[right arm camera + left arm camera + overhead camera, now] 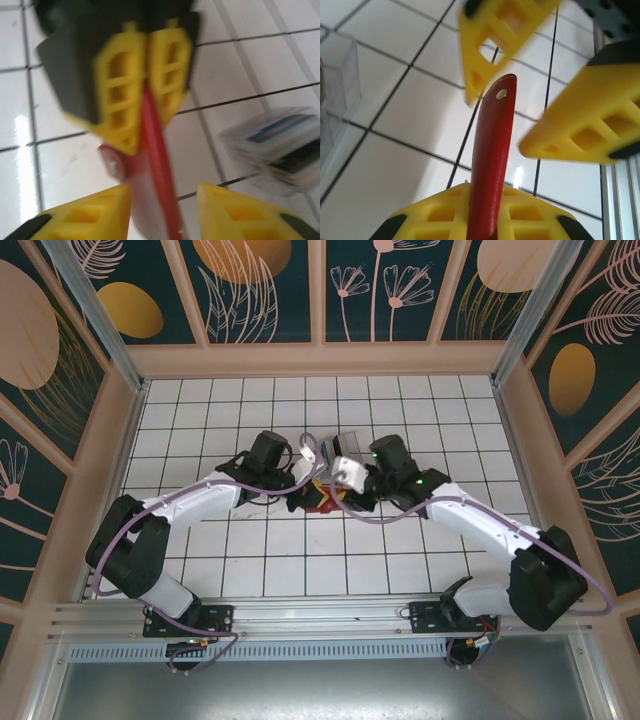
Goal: Put the credit cards into the card holder
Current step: Pass the card holder.
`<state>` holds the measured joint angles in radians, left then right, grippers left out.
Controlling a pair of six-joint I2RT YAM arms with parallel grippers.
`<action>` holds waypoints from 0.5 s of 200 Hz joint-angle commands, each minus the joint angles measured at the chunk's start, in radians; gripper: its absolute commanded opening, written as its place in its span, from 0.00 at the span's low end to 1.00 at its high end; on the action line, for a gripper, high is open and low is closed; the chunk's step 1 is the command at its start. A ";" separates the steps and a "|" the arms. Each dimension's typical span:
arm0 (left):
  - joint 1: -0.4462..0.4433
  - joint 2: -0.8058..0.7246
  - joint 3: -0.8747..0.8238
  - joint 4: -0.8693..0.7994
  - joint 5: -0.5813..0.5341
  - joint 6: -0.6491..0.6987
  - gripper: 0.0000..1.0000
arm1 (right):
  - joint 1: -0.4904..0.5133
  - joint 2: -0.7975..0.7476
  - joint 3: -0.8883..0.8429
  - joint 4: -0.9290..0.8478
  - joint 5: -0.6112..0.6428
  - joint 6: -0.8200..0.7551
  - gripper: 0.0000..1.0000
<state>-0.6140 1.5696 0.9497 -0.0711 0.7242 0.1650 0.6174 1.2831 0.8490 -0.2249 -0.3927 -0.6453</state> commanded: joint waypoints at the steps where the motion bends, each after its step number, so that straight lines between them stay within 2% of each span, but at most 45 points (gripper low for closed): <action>1: -0.007 -0.032 -0.060 0.295 0.002 -0.267 0.00 | -0.065 -0.098 -0.110 0.263 -0.070 0.366 0.53; 23: -0.007 -0.035 -0.160 0.577 -0.170 -0.511 0.00 | -0.064 -0.150 -0.192 0.388 0.020 0.656 0.53; 46: -0.007 -0.032 -0.231 0.774 -0.279 -0.628 0.00 | -0.065 -0.164 -0.250 0.499 0.024 0.912 0.55; 66: -0.006 -0.014 -0.238 0.838 -0.317 -0.669 0.00 | -0.079 -0.106 -0.180 0.388 0.092 1.136 0.55; 86: -0.006 0.000 -0.213 0.826 -0.302 -0.668 0.00 | -0.096 -0.030 -0.130 0.363 0.031 1.282 0.54; 100: -0.007 -0.005 -0.215 0.826 -0.342 -0.692 0.00 | -0.102 0.040 -0.068 0.272 0.021 1.433 0.53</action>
<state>-0.6182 1.5570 0.7128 0.6441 0.4461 -0.4438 0.5278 1.2373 0.6880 0.1246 -0.3496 0.4416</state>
